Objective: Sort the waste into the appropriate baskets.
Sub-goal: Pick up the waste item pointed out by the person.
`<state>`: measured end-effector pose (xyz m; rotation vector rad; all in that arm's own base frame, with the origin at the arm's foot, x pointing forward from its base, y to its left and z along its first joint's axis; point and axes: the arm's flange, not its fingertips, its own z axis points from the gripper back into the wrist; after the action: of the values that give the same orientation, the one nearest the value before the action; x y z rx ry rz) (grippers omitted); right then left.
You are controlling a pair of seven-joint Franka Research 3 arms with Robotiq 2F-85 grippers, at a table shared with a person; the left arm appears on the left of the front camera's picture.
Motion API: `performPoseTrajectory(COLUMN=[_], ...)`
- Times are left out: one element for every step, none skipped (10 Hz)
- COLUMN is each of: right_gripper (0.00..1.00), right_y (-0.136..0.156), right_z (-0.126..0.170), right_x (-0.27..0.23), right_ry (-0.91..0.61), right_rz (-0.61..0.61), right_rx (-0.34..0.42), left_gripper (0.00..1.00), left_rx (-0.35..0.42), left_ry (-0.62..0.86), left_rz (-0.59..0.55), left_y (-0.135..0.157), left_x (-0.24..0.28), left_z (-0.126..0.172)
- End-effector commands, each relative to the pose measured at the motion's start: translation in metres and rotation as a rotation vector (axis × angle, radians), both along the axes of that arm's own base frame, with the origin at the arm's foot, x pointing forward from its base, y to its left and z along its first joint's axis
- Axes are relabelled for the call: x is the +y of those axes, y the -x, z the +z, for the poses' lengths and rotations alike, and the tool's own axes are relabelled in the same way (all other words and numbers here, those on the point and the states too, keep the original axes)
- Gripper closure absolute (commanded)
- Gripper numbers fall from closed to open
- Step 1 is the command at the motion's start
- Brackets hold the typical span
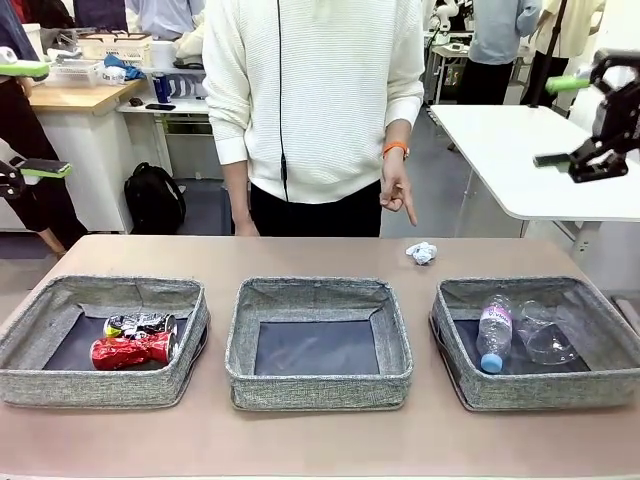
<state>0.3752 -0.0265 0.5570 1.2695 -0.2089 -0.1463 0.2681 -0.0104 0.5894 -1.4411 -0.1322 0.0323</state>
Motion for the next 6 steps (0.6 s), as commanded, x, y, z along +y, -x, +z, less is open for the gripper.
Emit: performPoseTrajectory(right_gripper=[0.0,0.0,0.0,0.0,0.0,0.0], right_y=[-0.03,-0.049,-0.067,-0.08,-0.089,-0.06], right_z=[-0.015,-0.026,-0.036,-0.043,-0.048,-0.038], right_x=[0.033,0.045,0.051,0.058,0.066,0.054], right_ry=[0.814,1.063,1.179,1.24,1.337,0.651], right_rz=[-0.287,-0.306,-0.282,-0.227,-0.297,-0.163], right_rx=[0.118,0.132,0.137,0.098,0.106,-0.084], left_gripper=[0.0,0.0,0.0,0.0,0.0,0.0], left_rx=[-0.019,-0.019,-0.019,-0.019,-0.019,-0.019], left_ry=[-0.006,-0.006,-0.006,-0.006,-0.006,-0.006], left_rz=[-0.013,-0.013,-0.013,-0.013,-0.013,-0.013], left_y=[0.0,0.0,0.0,0.0,0.0,0.0], left_x=[0.004,0.004,0.004,0.004,0.004,0.004], left_z=[0.001,0.001,0.001,0.001,0.001,0.001])
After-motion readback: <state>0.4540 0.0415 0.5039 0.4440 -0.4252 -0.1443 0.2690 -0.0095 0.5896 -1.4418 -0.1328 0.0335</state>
